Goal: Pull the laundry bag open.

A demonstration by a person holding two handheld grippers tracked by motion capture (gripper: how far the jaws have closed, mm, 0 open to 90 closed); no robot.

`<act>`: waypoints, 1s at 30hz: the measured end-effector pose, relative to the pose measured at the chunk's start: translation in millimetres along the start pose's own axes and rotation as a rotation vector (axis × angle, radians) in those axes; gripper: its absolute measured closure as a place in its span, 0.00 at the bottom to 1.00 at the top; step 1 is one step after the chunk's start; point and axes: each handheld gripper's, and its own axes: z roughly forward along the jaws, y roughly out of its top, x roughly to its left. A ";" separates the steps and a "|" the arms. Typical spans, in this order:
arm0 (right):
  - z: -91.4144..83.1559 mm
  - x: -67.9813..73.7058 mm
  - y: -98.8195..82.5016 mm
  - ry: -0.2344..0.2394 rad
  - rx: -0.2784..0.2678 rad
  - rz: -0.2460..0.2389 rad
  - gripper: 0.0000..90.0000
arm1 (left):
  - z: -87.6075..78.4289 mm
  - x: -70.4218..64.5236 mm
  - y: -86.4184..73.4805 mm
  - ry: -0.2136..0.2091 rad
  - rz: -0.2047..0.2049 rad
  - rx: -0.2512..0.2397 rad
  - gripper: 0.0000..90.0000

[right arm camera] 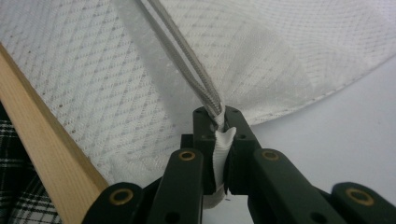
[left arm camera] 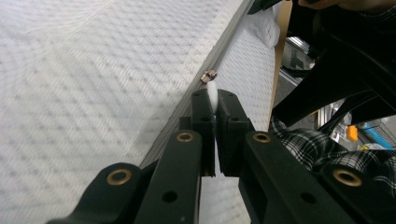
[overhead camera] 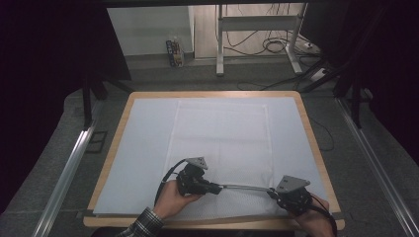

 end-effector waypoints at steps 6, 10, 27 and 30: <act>-0.1 0.4 -0.5 -0.002 0.003 0.002 0.94 | -7.2 -0.1 -5.2 0.006 -0.008 -0.007 0.97; -0.3 0.3 -1.1 -0.006 0.003 0.005 0.94 | -14.2 1.1 -12.0 0.017 -0.016 -0.011 0.97; -1.5 -0.4 -2.6 -0.012 0.007 0.016 0.94 | -39.5 2.8 -35.3 0.063 -0.062 -0.040 0.97; -1.7 -0.5 -2.8 -0.011 0.006 0.016 0.94 | -44.9 3.6 -40.1 0.071 -0.073 -0.049 0.97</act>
